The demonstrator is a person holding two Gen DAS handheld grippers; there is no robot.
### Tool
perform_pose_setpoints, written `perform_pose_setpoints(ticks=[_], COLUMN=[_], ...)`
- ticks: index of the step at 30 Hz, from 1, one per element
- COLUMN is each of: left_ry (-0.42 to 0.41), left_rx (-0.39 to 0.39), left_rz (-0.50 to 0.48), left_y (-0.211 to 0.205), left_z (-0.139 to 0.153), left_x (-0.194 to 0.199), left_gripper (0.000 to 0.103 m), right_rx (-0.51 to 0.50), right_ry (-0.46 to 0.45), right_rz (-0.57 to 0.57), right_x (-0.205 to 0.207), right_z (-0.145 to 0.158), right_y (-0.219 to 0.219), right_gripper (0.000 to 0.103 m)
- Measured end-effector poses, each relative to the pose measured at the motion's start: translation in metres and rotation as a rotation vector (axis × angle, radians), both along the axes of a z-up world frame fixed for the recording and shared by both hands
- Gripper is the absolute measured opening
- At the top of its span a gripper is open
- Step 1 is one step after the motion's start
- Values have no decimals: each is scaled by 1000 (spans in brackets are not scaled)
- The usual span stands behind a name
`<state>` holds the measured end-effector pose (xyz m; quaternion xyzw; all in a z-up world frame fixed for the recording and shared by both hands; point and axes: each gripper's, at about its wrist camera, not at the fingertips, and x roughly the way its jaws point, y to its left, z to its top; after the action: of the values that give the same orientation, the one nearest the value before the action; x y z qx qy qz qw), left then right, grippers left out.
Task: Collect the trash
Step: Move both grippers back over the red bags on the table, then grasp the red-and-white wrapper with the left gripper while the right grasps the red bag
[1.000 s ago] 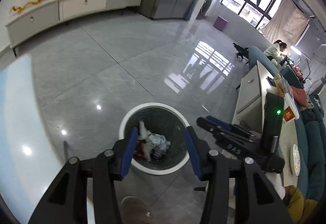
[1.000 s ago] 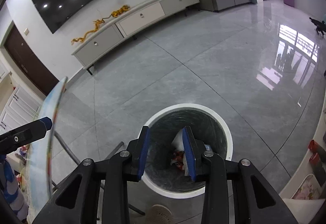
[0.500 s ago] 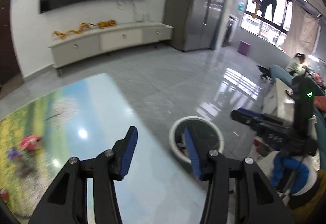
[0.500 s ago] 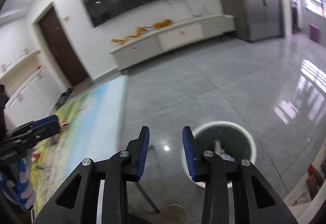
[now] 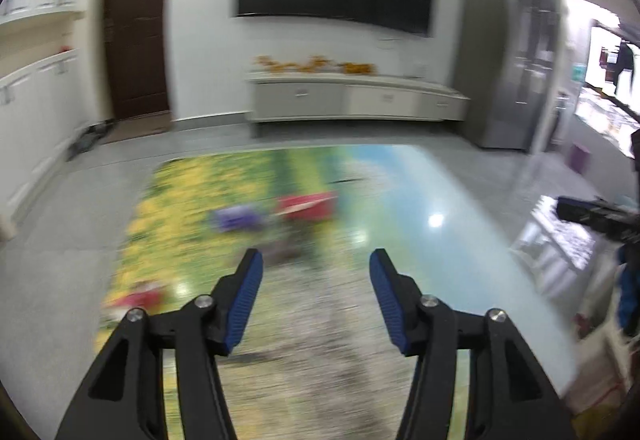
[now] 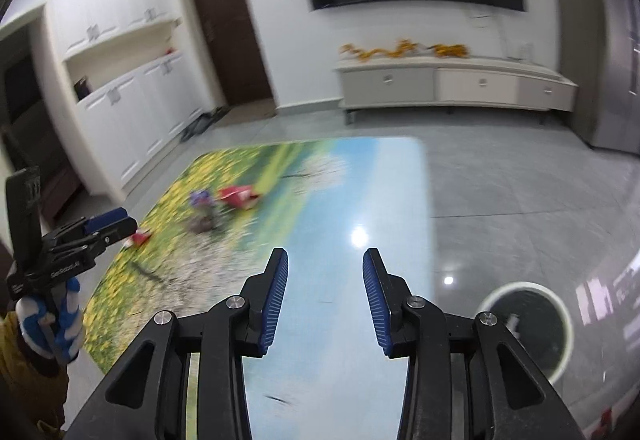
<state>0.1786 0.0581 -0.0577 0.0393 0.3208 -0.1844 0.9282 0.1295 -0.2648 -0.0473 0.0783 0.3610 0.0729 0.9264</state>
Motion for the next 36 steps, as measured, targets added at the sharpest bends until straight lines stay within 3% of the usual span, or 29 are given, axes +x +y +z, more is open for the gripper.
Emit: perform_pose_setpoints(ticks=[5, 9, 16, 26, 29, 30, 31, 32, 33, 36], left_ry=[32, 64, 126, 237, 264, 268, 274, 275, 274, 273], left_rx=[52, 59, 102, 67, 53, 52, 50, 48, 46, 29], left_rz=[117, 115, 38, -6, -16, -17, -20, -21, -21, -23], left_y=[78, 107, 117, 121, 117, 116, 113, 111, 108, 100], left_z=[-27, -42, -67, -92, -98, -99, -100, -100, -100, -99], left_x=[22, 39, 71, 96, 96, 95, 94, 93, 92, 88], left_gripper=[55, 55, 55, 55, 54, 52, 43, 38, 30, 28], right_rx=[9, 43, 94, 155, 197, 209, 212, 208, 210, 217], right_ry=[61, 113, 181, 196, 204, 208, 211, 215, 215, 206], right_rz=[145, 220, 261, 263, 257, 254, 254, 250, 247, 246], right_x=[49, 91, 152, 199, 208, 211, 212, 213, 211, 203], right_z=[-18, -38, -72, -100, -106, -108, -109, -111, -113, -112], right_y=[61, 106, 149, 175, 176, 175, 175, 174, 172, 162], right_gripper=[41, 45, 48, 50, 46, 36, 21, 15, 12, 11])
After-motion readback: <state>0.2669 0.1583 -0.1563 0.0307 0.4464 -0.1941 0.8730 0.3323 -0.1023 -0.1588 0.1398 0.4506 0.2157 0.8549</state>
